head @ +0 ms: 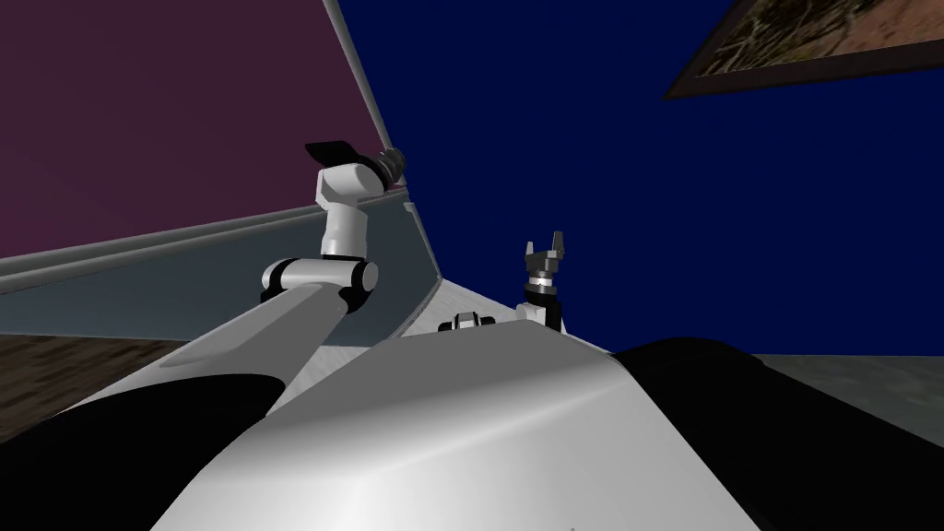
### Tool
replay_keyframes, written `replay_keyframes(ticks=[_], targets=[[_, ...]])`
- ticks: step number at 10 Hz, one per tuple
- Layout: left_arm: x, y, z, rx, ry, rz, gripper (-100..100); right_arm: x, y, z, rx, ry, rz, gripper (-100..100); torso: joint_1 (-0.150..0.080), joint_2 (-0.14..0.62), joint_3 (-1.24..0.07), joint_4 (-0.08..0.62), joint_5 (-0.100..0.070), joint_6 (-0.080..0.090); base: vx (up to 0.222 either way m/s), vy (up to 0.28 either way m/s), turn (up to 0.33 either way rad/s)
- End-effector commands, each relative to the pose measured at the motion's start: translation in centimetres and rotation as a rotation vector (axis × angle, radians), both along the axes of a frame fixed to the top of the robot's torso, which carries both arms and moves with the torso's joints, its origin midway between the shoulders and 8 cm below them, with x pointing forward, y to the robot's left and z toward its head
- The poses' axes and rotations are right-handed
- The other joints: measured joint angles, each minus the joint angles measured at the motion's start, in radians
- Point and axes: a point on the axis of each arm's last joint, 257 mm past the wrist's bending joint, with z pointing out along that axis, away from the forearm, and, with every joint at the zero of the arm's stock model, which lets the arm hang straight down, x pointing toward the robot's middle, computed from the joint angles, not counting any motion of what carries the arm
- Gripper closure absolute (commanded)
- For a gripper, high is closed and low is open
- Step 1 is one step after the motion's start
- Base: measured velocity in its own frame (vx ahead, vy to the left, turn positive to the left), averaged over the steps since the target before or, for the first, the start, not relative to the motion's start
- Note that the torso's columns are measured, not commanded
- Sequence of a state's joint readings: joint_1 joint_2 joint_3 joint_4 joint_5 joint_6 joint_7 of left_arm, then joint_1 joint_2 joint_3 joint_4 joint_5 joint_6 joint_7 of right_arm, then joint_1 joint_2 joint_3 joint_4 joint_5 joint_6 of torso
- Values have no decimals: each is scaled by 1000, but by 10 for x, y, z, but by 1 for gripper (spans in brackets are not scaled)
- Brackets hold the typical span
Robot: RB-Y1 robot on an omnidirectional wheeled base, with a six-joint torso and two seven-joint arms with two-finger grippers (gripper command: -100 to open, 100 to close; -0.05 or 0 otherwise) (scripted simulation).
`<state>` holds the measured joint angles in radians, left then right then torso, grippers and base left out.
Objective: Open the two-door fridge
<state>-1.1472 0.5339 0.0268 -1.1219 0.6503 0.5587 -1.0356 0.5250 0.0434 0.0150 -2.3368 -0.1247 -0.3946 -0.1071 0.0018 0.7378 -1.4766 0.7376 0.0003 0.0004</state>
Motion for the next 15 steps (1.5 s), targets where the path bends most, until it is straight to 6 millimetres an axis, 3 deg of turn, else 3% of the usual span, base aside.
replay_keyframes(ticks=[1, 3, 4, 5, 15], targets=[[-5, -42, -1, 1, 3, -68, 100, 0, 0, 0, 0, 0, 0, 0, -2, 3, 2, 1, 0, 0, -233, 3, -25], [-13, -81, 1, 3, 2, -137, 100, 0, 0, 0, 0, 0, 0, 0, -2, -3, -1, -1, -1, 0, -230, 36, -32], [-11, -70, -1, 0, 4, -116, 100, 0, 0, 0, 0, 0, 0, 0, 0, -1, 0, 0, 0, 0, -121, 33, -24], [-11, -69, 4, 2, 2, -117, -100, 0, 0, 0, 0, 0, 0, 0, -1, -6, -3, -1, 0, -1, 75, 71, -5], [-17, -50, 35, 5, -8, -104, -100, 0, 0, 0, 0, 1, -1, 0, -4, -1, 0, 0, -1, 0, 198, 108, -7]])
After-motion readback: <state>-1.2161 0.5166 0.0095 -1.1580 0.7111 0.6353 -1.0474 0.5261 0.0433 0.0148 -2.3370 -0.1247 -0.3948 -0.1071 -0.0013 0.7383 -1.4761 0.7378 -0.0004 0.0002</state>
